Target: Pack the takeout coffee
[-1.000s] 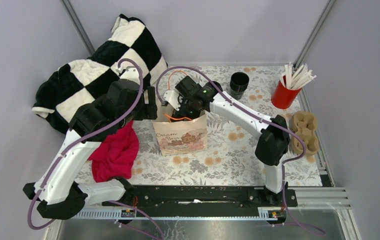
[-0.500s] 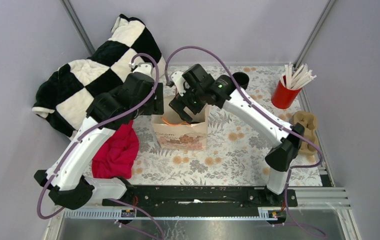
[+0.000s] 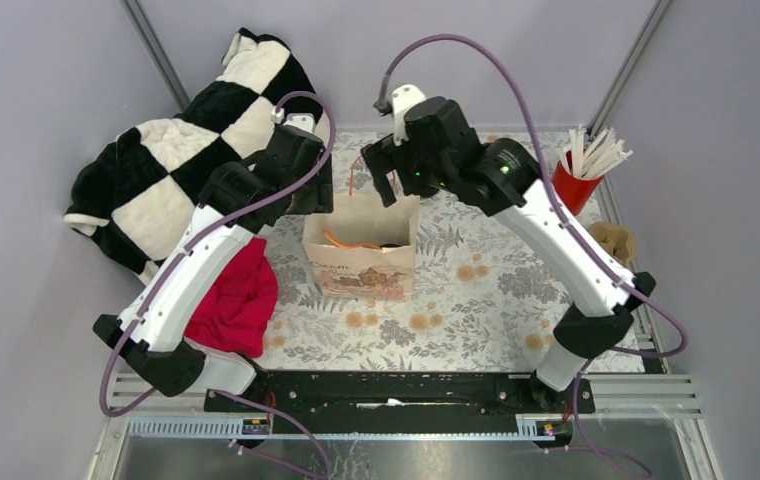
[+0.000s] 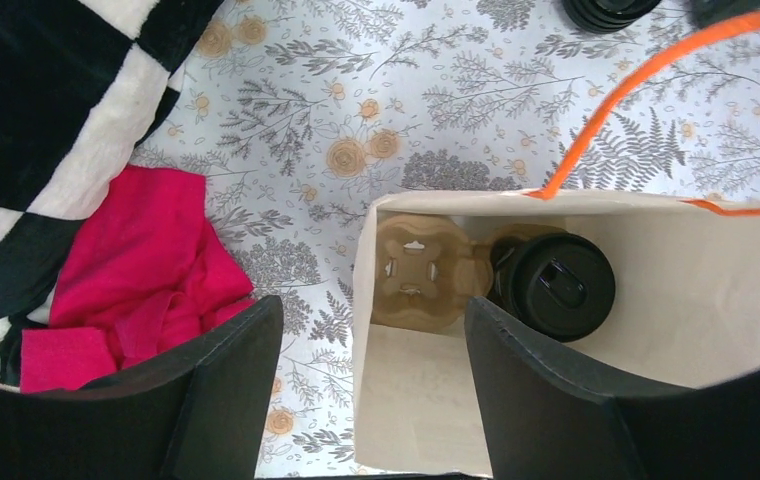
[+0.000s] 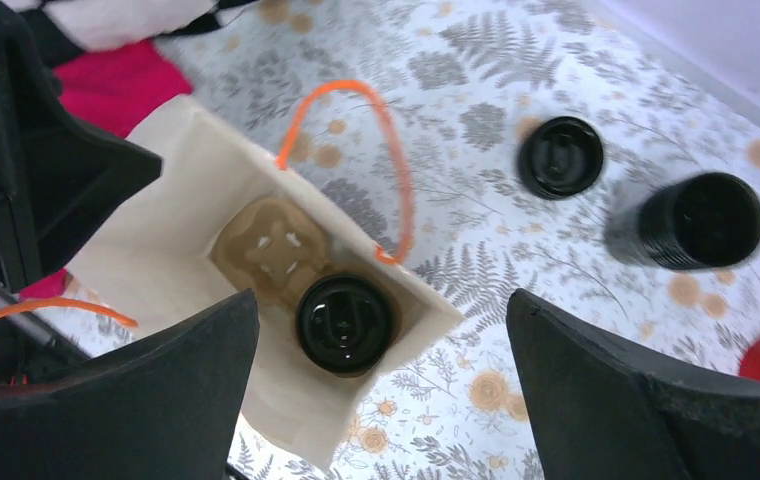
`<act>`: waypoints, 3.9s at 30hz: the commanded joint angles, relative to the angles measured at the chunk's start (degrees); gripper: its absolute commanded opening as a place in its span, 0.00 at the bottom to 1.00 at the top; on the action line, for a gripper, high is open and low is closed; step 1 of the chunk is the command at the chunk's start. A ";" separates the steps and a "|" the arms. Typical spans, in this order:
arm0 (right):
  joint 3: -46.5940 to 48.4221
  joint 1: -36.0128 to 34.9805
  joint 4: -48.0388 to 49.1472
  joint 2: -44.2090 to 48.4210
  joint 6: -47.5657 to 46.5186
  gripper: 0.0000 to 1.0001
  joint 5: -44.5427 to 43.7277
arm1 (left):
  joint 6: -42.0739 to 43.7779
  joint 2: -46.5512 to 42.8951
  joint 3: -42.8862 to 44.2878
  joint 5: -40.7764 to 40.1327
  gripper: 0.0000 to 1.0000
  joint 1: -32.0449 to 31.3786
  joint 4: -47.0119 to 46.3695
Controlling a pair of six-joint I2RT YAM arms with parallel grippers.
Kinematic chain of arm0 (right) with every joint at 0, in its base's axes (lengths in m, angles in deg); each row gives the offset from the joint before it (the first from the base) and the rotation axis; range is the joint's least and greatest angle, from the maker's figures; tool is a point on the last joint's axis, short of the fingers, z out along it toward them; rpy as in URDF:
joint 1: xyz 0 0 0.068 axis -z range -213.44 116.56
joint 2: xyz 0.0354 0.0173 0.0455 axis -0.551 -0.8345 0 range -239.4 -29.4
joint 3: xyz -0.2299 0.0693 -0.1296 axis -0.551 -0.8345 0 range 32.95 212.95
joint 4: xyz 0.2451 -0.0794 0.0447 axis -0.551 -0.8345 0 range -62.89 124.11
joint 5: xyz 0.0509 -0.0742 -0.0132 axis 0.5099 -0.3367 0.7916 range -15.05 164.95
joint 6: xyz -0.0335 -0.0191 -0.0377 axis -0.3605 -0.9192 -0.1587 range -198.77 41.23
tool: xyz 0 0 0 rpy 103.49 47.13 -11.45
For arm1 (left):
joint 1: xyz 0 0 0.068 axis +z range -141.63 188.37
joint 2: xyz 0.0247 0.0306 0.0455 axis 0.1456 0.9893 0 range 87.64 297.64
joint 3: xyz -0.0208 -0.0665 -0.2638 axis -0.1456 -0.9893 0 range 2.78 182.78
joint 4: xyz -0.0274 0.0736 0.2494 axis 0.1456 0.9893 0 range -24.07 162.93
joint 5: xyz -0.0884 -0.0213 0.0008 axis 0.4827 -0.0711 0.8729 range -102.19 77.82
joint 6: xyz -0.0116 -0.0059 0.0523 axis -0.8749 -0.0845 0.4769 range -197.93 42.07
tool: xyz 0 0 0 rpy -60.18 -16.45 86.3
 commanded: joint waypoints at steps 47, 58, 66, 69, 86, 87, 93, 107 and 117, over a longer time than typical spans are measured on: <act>-50.48 -2.46 41.86 22.84 4.88 0.00 -10.52 | 7.86 -14.06 -28.08 -3.77 0.00 1.34 -39.74; -56.59 -6.47 59.20 20.61 -6.26 0.00 -16.27 | 14.68 -14.65 -37.35 -6.51 0.00 -0.51 -62.39; -58.55 -6.48 63.56 20.48 -8.37 0.00 -17.03 | 19.19 -9.81 -35.82 -8.01 0.00 -0.48 -72.39; -58.94 -6.48 63.46 20.20 -8.61 0.00 -17.64 | 19.55 -8.24 -34.28 -7.94 0.00 -0.51 -71.86; -42.65 -6.40 31.96 18.37 1.39 0.02 -25.99 | 2.26 -7.65 -18.96 2.26 0.00 -0.47 -25.45; -40.93 -6.34 29.33 17.75 2.47 0.03 -26.07 | 1.75 -7.20 -18.48 3.54 0.00 -0.47 -23.72; -31.75 -5.71 15.99 12.74 8.47 0.03 -25.54 | -0.27 -3.06 -15.25 8.65 0.00 -0.47 -15.29; -13.97 -1.00 -4.04 11.69 10.63 0.71 -18.94 | 0.63 -1.40 -9.74 10.46 0.35 -0.47 -12.76; -1.87 15.00 -8.01 9.79 -0.47 1.00 -21.90 | 3.33 -5.25 -6.72 9.84 0.86 -0.30 -12.51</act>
